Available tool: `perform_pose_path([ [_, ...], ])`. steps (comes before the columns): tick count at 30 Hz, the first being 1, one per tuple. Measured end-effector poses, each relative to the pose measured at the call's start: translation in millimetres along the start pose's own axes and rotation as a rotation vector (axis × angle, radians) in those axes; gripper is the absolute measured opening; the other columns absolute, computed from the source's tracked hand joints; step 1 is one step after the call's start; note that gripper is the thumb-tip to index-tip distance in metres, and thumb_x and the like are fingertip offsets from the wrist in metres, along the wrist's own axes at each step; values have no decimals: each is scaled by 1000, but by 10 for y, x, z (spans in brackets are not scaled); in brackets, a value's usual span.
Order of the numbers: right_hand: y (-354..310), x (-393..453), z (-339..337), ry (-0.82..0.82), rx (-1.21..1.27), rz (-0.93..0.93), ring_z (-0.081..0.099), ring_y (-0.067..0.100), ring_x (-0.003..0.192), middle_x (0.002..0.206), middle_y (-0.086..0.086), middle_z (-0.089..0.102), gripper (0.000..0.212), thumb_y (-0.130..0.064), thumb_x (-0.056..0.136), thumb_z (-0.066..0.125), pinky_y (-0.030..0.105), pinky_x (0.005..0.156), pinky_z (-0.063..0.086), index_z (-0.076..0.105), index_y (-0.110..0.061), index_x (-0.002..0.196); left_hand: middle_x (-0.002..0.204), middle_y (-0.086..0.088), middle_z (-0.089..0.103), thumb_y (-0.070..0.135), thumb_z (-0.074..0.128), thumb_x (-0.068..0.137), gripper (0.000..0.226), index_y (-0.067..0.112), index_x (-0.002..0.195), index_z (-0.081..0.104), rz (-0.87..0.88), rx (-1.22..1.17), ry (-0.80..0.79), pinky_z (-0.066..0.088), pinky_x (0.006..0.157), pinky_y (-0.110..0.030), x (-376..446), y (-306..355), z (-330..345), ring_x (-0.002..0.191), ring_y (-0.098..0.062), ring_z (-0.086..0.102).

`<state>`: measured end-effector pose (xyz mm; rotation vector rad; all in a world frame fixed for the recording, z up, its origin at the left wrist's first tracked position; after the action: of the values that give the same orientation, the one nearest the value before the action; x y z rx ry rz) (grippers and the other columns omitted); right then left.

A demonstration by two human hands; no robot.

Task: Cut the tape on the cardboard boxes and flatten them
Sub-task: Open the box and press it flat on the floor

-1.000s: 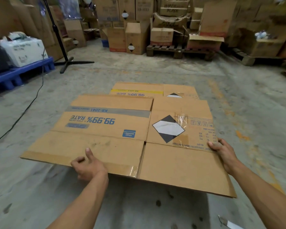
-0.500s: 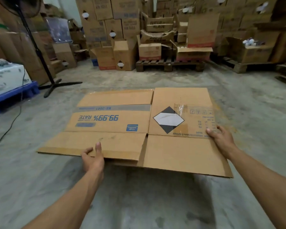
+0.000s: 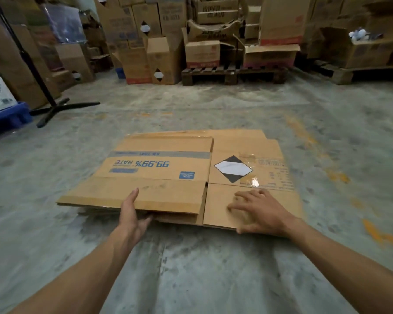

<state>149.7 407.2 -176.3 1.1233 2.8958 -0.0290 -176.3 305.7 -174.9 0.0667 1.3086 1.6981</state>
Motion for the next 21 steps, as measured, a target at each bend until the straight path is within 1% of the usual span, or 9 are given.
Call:
perform_pose_path([
  [2, -52, 14, 14, 192, -96, -106, 58, 20, 111, 129, -8, 60, 56, -72, 78, 50, 40, 89, 44, 56, -45, 127, 122, -7, 60, 33, 61, 93, 50, 19, 139, 48, 0, -29, 13, 45, 105, -50, 44, -3, -1, 121, -29, 55],
  [3, -39, 20, 25, 261, -123, -126, 62, 20, 97, 118, -10, 65, 46, -65, 80, 52, 36, 78, 46, 61, -43, 120, 122, -7, 60, 32, 60, 94, 51, 18, 140, 47, -5, -41, 14, 43, 107, -48, 62, 9, 16, 122, -28, 55],
  [4, 6, 40, 37, 298, -143, -118, 63, 20, 88, 111, -10, 68, 37, -59, 84, 53, 33, 70, 45, 63, -42, 116, 123, -6, 60, 31, 59, 94, 51, 17, 142, 46, -7, -63, 1, 41, 110, -46, 67, 16, 62, 125, -28, 54],
  [6, 99, 105, 4, 311, -184, -43, 63, 23, 82, 108, -8, 69, 28, -49, 91, 55, 31, 64, 41, 64, -42, 116, 139, -5, 52, 33, 60, 94, 58, 20, 147, 40, 5, -17, -42, 36, 114, -44, 142, 59, 232, 134, -30, 45],
  [9, 184, 252, -15, 234, -171, 89, 60, 26, 95, 121, -4, 64, 31, -41, 99, 48, 33, 70, 42, 55, -40, 129, 156, -4, 33, 42, 69, 87, 83, 23, 153, 23, 40, 368, -84, 33, 113, -49, 270, 105, 522, 140, -32, 35],
  [12, 163, 361, 24, 216, -127, 180, 53, 27, 106, 133, -3, 55, 34, -35, 104, 39, 33, 75, 41, 45, -41, 137, 156, -7, 31, 38, 62, 94, 78, 17, 154, 17, 142, 749, -87, 28, 115, -48, 416, 207, 624, 141, -30, 31],
  [16, 173, 468, 133, 152, -92, 295, 45, 28, 113, 139, -2, 47, 41, -23, 103, 39, 36, 83, 40, 41, -44, 138, 165, -4, 5, 51, 44, 100, 80, 25, 158, -3, -33, 1127, -127, 15, 117, -53, 487, 194, 443, 150, -31, 10],
  [19, 175, 456, 175, 118, -81, 343, 41, 29, 118, 144, -2, 40, 40, -28, 104, 37, 37, 88, 40, 36, -44, 141, 166, -6, 2, 44, 33, 106, 66, 20, 158, 1, -65, 1179, -198, 11, 118, -44, 373, 94, 421, 152, -28, 4],
  [21, 131, 417, 183, 63, -69, 344, 40, 29, 121, 146, -2, 37, 42, -34, 104, 38, 40, 92, 41, 32, -43, 144, 165, -7, 3, 43, 30, 106, 64, 16, 158, 4, -48, 1230, -218, 9, 118, -41, 272, 105, 444, 152, -27, 5],
])
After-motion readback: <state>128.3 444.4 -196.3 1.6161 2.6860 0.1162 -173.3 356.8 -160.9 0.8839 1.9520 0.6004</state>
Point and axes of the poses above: each hand's wrist, its own x-axis towards the middle knuckle, its own z-axis out of the palm, y = z × x, the point moved 4 cm from there along x, towards the middle knuckle
